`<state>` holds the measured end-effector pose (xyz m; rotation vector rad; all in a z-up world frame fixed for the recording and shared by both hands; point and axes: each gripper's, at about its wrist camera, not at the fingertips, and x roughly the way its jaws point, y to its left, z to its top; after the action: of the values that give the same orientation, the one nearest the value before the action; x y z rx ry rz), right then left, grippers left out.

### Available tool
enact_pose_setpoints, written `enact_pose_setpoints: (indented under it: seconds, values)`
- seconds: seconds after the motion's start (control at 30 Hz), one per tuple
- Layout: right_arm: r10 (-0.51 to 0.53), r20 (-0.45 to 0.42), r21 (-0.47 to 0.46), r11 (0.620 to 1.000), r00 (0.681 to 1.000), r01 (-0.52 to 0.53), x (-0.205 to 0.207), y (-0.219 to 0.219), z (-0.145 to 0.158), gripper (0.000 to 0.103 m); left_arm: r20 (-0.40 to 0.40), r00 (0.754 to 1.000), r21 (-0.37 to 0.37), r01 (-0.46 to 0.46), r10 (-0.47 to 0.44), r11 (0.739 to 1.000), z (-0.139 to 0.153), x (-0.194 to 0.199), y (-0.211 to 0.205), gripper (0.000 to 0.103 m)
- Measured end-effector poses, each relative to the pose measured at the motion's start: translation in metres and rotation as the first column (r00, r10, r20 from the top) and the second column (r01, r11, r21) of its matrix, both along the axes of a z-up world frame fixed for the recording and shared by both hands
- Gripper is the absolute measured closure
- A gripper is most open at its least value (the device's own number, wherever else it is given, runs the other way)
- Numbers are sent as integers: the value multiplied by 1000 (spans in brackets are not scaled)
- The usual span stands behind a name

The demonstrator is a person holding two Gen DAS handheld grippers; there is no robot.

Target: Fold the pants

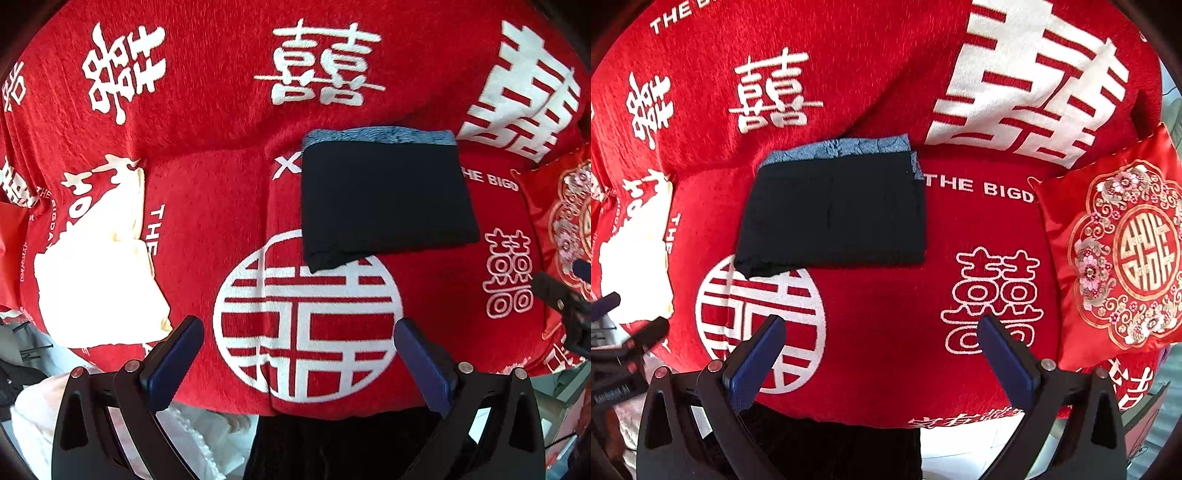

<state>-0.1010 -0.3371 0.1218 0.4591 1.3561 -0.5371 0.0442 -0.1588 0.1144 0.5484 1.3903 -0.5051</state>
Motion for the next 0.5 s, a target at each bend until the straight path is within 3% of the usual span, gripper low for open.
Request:
enact_pose_setpoints:
  seconds: [0.3, 0.5]
  values:
    - [31, -63, 20, 999, 998, -30, 2, -24, -54, 0, -5, 1000, -11, 1, -1, 1000, -53, 27, -23, 0]
    - [52, -46, 37, 998, 998, -51, 12, -45, -89, 0, 21, 999, -18, 34, -34, 999, -80, 41, -41, 0]
